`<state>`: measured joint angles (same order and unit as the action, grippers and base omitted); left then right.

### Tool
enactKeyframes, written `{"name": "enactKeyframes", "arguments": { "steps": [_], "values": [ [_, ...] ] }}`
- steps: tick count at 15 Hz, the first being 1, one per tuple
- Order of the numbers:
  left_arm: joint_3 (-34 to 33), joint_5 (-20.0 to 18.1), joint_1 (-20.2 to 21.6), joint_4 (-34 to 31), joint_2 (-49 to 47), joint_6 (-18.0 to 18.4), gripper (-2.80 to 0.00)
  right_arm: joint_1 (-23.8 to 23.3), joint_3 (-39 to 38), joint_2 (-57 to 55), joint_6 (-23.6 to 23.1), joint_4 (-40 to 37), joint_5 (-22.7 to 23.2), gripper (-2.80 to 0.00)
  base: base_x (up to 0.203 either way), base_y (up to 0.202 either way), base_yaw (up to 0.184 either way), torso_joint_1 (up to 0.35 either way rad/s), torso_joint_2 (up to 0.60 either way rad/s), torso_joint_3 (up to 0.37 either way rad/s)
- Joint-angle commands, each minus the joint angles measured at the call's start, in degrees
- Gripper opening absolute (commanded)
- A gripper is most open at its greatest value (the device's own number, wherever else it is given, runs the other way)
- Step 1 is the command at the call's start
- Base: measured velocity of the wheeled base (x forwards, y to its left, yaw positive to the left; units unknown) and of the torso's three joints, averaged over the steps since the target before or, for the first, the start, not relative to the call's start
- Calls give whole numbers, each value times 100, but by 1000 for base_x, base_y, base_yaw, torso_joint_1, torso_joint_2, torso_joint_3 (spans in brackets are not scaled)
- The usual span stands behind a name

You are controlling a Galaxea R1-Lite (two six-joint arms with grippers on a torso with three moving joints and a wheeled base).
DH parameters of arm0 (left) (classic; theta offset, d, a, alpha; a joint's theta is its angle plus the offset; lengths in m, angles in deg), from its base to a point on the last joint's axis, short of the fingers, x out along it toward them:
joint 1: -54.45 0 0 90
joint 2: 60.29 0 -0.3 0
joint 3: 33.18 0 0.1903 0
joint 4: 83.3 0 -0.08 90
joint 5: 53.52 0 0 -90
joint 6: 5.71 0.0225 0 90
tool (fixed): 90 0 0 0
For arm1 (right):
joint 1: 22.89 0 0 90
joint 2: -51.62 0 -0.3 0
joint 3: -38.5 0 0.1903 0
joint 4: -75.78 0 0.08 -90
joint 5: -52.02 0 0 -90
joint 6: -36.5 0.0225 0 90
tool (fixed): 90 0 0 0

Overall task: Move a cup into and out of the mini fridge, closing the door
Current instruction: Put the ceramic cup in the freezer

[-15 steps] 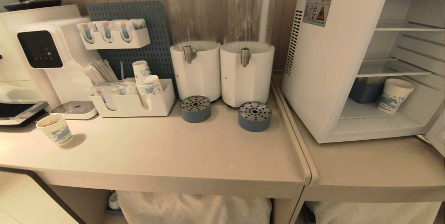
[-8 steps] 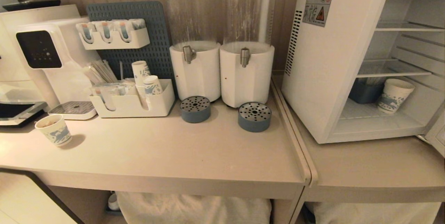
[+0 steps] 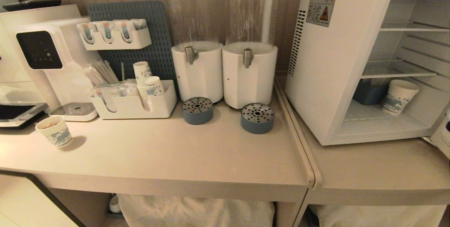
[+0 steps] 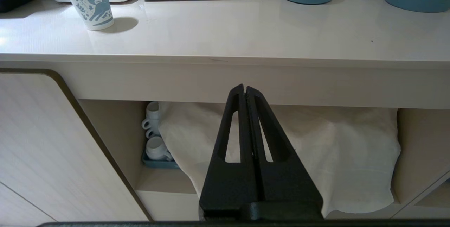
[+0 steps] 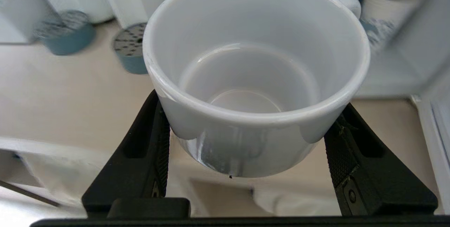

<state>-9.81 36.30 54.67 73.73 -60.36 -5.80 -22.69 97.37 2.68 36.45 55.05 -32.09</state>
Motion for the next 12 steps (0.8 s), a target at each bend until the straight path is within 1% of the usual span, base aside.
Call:
{"name": "enactKeyframes", "arguments": {
  "steps": [1,2,4,5,6,8,10,11,12],
  "values": [
    [-9,1,4,4,-1,0,-280,-157,118,-1325,-113,326,116,-280,0,0,0,0,0,0],
    [-9,1,4,-5,-1,0,-280,-351,170,-1752,-229,534,351,-280,0,0,0,0,0,0],
    [-9,-7,4,-4,-1,0,-280,-798,155,-2443,-591,983,1085,-280,0,0,0,0,0,0],
    [-9,-8,4,-5,-1,-9,-280,-936,11,-2680,-788,1335,1300,-280,0,0,0,0,0,0],
    [-9,-17,4,-5,-1,-40,-280,-1009,-237,-2858,-895,2025,1428,-280,0,0,0,0,0,0],
    [-9,-17,4,-14,-1,-53,-280,-1056,-850,-3251,-943,3643,1540,-280,0,0,0,0,0,0],
    [-9,-17,4,-14,-1,-61,-280,-1072,-1508,-3841,-923,5713,1555,-280,0,0,0,0,0,0],
    [-9,-17,4,-14,-1,-61,-280,-1077,-1827,-4141,-883,6419,1553,-280,0,0,0,0,0,0],
    [-9,-17,4,-14,-1,-61,-280,-1080,-2057,-4335,-808,6838,1555,-280,0,0,0,0,0,0]
  ]
}}
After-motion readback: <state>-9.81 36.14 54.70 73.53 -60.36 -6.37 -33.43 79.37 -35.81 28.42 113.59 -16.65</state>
